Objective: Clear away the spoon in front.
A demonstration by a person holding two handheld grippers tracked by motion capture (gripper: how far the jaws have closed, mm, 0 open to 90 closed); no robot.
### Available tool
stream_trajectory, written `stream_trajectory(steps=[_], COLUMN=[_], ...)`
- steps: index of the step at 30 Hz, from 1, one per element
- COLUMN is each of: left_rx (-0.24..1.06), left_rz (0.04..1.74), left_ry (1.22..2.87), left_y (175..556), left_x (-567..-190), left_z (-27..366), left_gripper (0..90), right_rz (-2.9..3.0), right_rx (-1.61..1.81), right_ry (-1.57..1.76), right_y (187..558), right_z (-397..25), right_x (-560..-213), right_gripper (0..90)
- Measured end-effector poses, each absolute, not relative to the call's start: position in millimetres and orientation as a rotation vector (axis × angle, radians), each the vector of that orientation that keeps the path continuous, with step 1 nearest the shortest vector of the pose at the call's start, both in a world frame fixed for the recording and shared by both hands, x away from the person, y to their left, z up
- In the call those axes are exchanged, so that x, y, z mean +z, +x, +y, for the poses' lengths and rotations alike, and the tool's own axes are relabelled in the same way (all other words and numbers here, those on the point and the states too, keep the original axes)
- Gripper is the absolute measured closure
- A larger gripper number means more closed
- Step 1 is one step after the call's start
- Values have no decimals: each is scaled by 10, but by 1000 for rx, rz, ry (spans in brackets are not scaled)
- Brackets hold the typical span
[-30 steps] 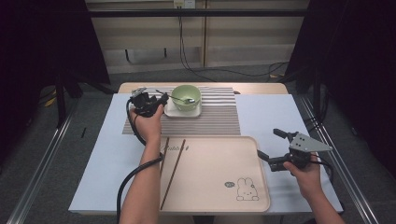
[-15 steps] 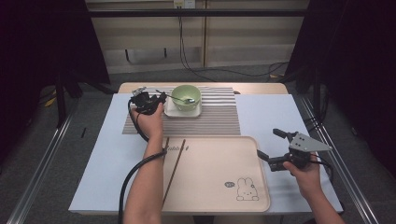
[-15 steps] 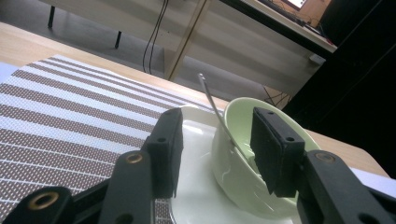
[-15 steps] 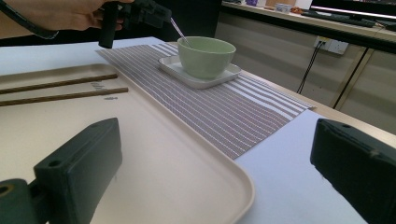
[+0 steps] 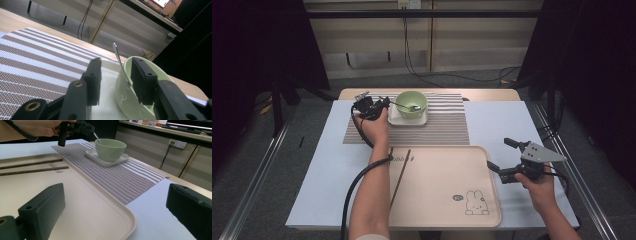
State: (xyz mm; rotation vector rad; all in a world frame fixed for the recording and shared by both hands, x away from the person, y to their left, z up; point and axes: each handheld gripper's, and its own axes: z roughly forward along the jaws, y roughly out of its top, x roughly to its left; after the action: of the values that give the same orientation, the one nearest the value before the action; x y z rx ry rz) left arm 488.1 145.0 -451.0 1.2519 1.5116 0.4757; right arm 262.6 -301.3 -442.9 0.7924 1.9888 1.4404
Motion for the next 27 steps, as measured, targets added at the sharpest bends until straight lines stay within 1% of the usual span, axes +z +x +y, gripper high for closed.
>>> stream_trajectory(steps=[3, 5, 8, 10, 14, 17, 20, 27], left_rx=[469, 454, 456, 455, 458, 462, 454, 438], left_rz=[1506, 1508, 1501, 1496, 1496, 1484, 1481, 1460], left_ry=[1256, 1242, 1239, 1237, 1225, 1237, 1213, 1194], left_y=[4896, 4905, 4908, 4917, 4924, 4919, 4907, 4896], left_x=[-4513, -4521, -4517, -4508, -4500, -4486, -4476, -4403], left_z=[1454, 1464, 1470, 1469, 1483, 1470, 1466, 1444], left_gripper=[636, 663, 676, 714, 731, 778, 824, 865], right_rz=[1982, 1984, 1984, 1985, 1990, 1990, 1990, 1981], right_rx=[1442, 1442, 1441, 1441, 1444, 1443, 1446, 1449], right_ry=[796, 796, 793, 790, 796, 793, 795, 803], right_y=[2627, 2627, 2630, 2633, 2632, 2635, 2636, 2635], right_z=[-3011, -3012, -3011, -3012, -3010, -3009, -3009, -3008], right_x=[-4430, -4430, -4432, -4432, -4431, -4432, -4432, -4433], right_gripper=[17, 17, 17, 17, 17, 17, 17, 17])
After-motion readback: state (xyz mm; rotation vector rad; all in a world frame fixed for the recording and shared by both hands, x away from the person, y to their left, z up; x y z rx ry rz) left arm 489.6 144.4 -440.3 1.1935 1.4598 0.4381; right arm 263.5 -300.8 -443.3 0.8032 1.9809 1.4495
